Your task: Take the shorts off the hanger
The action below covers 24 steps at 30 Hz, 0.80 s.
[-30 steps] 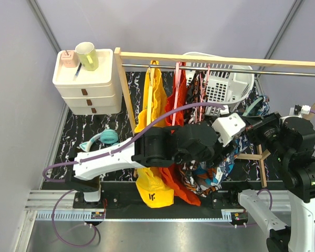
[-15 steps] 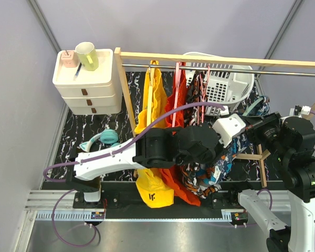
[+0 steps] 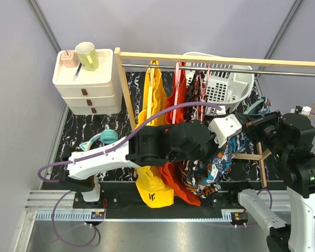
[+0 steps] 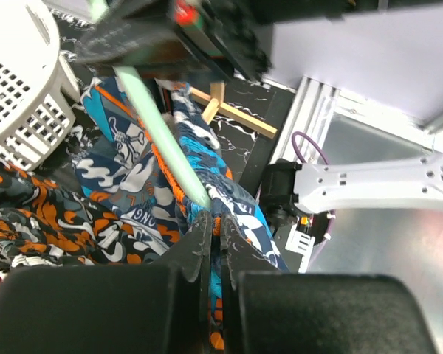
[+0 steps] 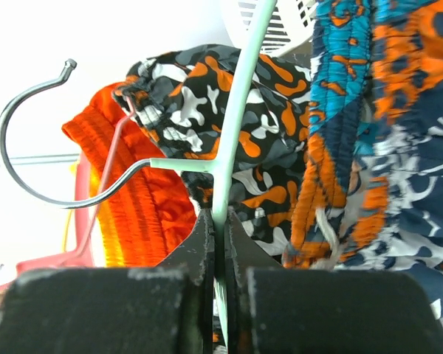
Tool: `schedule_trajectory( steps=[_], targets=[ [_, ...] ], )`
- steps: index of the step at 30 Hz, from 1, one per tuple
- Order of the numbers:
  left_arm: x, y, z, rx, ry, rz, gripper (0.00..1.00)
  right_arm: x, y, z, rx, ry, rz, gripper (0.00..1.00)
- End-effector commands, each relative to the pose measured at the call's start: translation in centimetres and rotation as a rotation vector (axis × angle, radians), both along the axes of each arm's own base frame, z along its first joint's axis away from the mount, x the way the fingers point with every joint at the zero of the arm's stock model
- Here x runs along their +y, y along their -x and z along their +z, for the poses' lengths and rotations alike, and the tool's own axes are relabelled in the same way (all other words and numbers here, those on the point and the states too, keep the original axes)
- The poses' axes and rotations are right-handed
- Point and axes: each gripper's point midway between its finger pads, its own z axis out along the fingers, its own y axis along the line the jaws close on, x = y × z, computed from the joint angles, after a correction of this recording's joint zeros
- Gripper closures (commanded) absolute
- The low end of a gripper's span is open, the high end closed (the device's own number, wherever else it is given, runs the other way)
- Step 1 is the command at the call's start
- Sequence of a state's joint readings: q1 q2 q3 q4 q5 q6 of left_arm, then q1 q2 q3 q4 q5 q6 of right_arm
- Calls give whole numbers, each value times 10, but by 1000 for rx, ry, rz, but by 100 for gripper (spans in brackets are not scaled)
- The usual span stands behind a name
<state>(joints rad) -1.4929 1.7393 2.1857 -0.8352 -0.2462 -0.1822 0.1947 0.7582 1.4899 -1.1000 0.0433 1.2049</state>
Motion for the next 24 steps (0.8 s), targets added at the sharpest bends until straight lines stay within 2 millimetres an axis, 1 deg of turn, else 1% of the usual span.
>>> schedule_trajectory(
  steps=[1,2,3,4,5,6,7,10,12,13,15,16,17,20,21,23,24],
  targets=[
    [14,27,5,-14,-4,-166,100,-13,-11,52,-151,-107,-115,100],
    [15,31,-5,-10,-30,-191,100,-15,-9,53,-151,-141,-136,100],
    [20,33,-6,-18,-33,-209,100,-17,-8,51,-149,-156,-151,100],
    [20,35,-5,-26,-19,-224,100,-21,-11,46,-140,-158,-180,100],
    [21,38,-9,-28,-21,-245,100,-24,-9,45,-143,-187,-206,100],
    [26,39,-21,-40,-43,-258,100,-28,-8,44,-142,-202,-228,100],
    [25,39,-21,-48,-32,-264,100,-33,-9,41,-142,-217,-266,100],
    [30,40,-19,-57,-31,-269,100,-42,-8,46,-165,-268,-327,100],
    [33,41,-16,-53,-20,-276,100,-44,-10,48,-167,-301,-348,100],
    [33,43,-16,-51,-21,-285,100,-47,-12,45,-159,-308,-370,100],
    [37,45,-17,-50,-22,-295,100,-50,-12,41,-152,-374,-408,100],
    [38,45,-24,-46,-39,-297,100,-54,-14,33,-141,-388,-441,100],
    [39,45,-26,-46,-40,-297,100,-57,-11,33,-149,-435,-465,100],
    [46,46,-30,-39,-53,-294,100,-55,-13,24,-122,-506,-477,100],
    [52,46,-27,-41,-43,-294,100,-53,-14,22,-111,-502,-471,100],
    [57,46,-30,-46,-50,-296,100,-53,-12,17,-106,-504,-470,100],
    [62,47,-26,-49,-44,-299,100,-54,-12,14,-104,-511,-477,100]
  ],
)
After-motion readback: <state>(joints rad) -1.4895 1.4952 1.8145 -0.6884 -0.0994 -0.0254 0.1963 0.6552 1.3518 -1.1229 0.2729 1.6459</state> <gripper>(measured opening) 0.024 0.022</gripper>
